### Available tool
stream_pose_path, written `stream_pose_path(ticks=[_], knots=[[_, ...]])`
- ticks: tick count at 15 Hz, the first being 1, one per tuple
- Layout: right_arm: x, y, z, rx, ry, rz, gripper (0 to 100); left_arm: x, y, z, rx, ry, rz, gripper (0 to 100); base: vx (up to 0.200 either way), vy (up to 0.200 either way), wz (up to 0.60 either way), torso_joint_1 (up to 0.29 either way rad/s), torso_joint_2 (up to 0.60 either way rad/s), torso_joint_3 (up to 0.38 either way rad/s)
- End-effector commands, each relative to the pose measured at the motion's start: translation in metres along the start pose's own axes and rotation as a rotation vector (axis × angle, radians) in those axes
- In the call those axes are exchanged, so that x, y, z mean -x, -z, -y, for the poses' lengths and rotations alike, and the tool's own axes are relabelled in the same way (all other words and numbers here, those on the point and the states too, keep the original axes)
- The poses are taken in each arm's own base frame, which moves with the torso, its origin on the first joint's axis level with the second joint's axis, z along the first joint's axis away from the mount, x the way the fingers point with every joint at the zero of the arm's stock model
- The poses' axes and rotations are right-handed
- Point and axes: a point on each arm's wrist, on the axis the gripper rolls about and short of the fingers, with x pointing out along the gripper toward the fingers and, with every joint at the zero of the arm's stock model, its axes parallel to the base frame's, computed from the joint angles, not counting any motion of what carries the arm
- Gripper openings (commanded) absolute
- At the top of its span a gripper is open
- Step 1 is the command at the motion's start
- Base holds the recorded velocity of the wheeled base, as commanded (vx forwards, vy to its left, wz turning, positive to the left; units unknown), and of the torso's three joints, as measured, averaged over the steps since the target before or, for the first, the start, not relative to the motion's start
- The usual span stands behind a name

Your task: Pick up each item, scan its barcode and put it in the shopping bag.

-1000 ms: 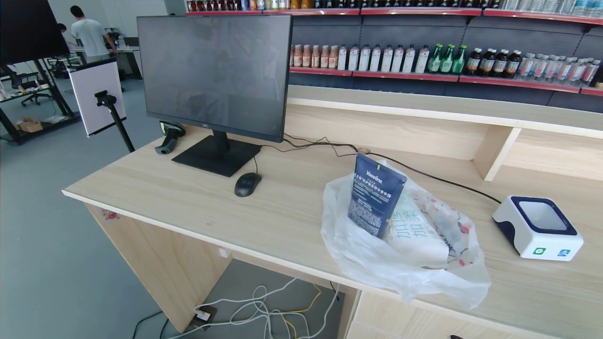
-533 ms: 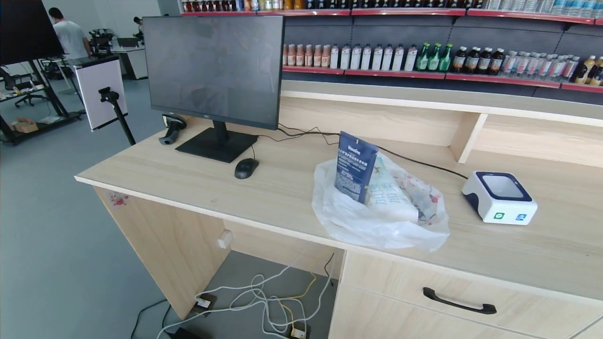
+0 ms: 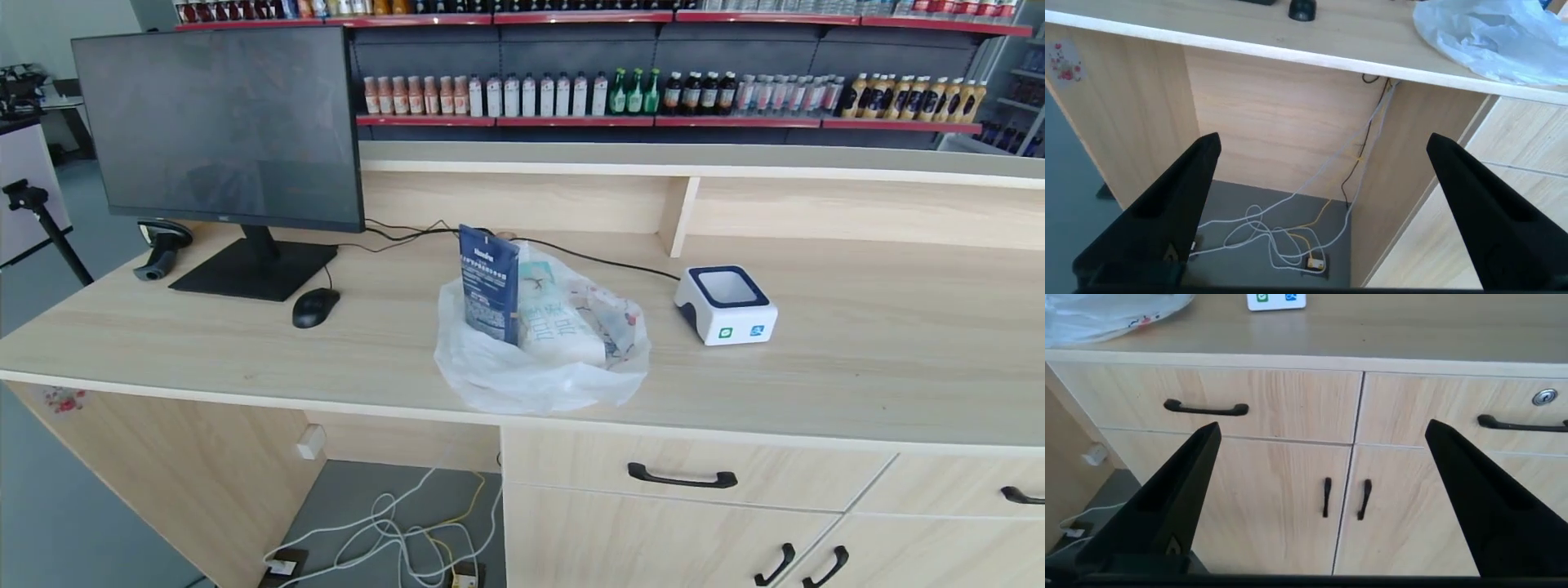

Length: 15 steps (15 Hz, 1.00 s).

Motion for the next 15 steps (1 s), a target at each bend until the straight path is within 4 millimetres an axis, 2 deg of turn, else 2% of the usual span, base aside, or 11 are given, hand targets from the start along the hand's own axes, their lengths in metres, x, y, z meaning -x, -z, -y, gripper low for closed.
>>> stream_pose_path(ticks=[1,14,15], knots=[[0.0000,0.0000,-0.0001,0.000,0.001,0.000,100,0.0000,-0.0002,0.0000,-0.001,-0.001,0.002,100,0.000,-0.200,0.00,0.007,0.00,0.007],[0.0000,0.0000,0.0000,0.000,-0.001,0.000,100,0.0000,-0.0002,0.0000,0.000,-0.001,0.002,100,0.000,-0.200,0.00,0.001,0.00,0.002],[0.0000,0.0000,0.0000,-0.003,-0.001,0.000,100,0.0000,-0.0002,0.0000,0.000,-0.002,0.002,100,0.000,-0.200,-0.60,0.007,0.00,0.007]])
